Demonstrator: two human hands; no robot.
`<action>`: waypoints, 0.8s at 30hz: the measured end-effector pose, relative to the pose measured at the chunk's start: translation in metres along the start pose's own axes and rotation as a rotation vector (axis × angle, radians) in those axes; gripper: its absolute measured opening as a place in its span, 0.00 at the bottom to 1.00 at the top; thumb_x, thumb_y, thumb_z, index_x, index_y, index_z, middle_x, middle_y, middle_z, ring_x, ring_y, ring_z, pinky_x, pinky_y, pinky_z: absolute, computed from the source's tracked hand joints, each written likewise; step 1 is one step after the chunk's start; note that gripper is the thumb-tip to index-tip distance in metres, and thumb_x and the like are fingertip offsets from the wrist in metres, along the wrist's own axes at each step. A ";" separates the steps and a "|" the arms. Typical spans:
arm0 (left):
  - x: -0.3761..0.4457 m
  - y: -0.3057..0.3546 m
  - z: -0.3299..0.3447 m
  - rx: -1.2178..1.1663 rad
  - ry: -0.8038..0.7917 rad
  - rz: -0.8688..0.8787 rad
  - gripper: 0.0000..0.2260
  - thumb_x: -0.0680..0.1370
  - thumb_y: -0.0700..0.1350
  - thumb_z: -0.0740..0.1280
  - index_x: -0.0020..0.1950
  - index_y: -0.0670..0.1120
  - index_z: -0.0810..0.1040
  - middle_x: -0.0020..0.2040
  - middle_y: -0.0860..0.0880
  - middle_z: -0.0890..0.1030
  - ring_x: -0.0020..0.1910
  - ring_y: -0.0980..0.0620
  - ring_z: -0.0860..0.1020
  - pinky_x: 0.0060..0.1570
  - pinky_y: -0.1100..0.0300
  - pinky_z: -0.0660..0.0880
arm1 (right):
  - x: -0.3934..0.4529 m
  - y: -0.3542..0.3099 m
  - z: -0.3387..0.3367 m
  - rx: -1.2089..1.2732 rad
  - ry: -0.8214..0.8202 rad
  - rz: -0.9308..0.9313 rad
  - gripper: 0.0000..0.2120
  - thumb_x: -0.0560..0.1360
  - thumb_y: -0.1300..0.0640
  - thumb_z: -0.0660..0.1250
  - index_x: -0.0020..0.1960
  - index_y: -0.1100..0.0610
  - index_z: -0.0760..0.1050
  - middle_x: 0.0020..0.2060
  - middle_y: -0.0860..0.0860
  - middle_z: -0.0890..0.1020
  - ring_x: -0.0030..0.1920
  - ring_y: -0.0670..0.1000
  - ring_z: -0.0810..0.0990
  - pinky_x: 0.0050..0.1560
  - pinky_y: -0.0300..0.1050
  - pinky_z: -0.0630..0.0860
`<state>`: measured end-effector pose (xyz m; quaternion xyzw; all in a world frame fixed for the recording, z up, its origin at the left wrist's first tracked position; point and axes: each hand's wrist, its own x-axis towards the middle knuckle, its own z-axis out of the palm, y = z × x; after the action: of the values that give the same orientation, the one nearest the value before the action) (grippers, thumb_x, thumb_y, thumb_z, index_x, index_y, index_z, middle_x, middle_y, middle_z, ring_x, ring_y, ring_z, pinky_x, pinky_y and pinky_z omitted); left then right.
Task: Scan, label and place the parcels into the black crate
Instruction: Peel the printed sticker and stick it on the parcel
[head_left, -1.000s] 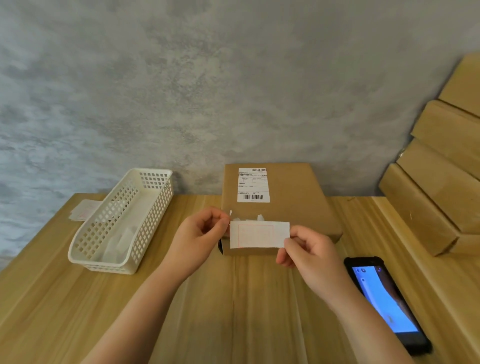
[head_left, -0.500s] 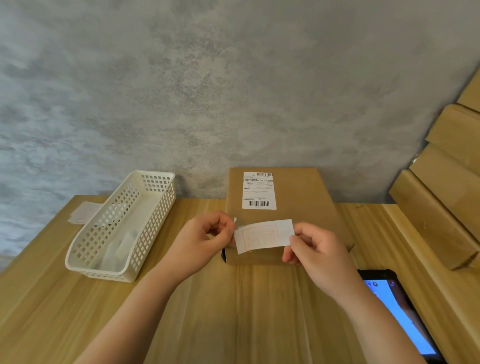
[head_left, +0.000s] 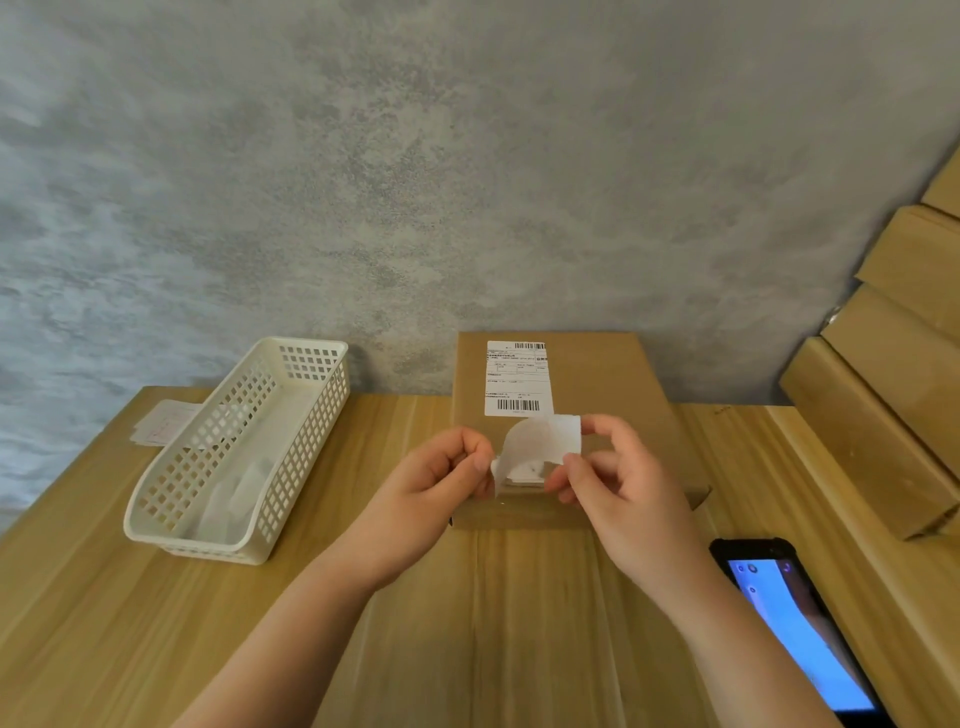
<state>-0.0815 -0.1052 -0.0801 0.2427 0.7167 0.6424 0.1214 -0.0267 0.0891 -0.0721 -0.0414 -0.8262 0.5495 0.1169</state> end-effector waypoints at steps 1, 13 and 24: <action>0.000 0.001 0.004 -0.029 0.003 0.004 0.08 0.80 0.46 0.61 0.42 0.49 0.74 0.36 0.57 0.74 0.38 0.58 0.72 0.42 0.67 0.69 | -0.001 0.000 0.002 -0.002 0.028 -0.018 0.11 0.79 0.57 0.66 0.57 0.45 0.69 0.40 0.42 0.86 0.41 0.43 0.84 0.46 0.46 0.80; 0.001 0.010 0.026 -0.152 0.081 0.065 0.07 0.78 0.51 0.66 0.44 0.49 0.77 0.40 0.43 0.71 0.41 0.48 0.68 0.45 0.57 0.68 | -0.009 -0.006 0.022 0.209 -0.026 -0.216 0.11 0.74 0.45 0.66 0.44 0.52 0.75 0.60 0.43 0.81 0.58 0.43 0.81 0.59 0.44 0.77; 0.007 0.005 0.022 0.080 0.127 0.097 0.05 0.75 0.56 0.66 0.44 0.56 0.79 0.45 0.39 0.76 0.44 0.38 0.74 0.47 0.46 0.73 | -0.006 -0.002 0.019 -0.004 0.037 -0.304 0.09 0.76 0.49 0.64 0.48 0.52 0.79 0.44 0.41 0.84 0.48 0.43 0.84 0.49 0.44 0.80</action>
<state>-0.0765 -0.0826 -0.0777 0.2404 0.7354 0.6326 0.0348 -0.0255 0.0705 -0.0777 0.0739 -0.8216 0.5231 0.2141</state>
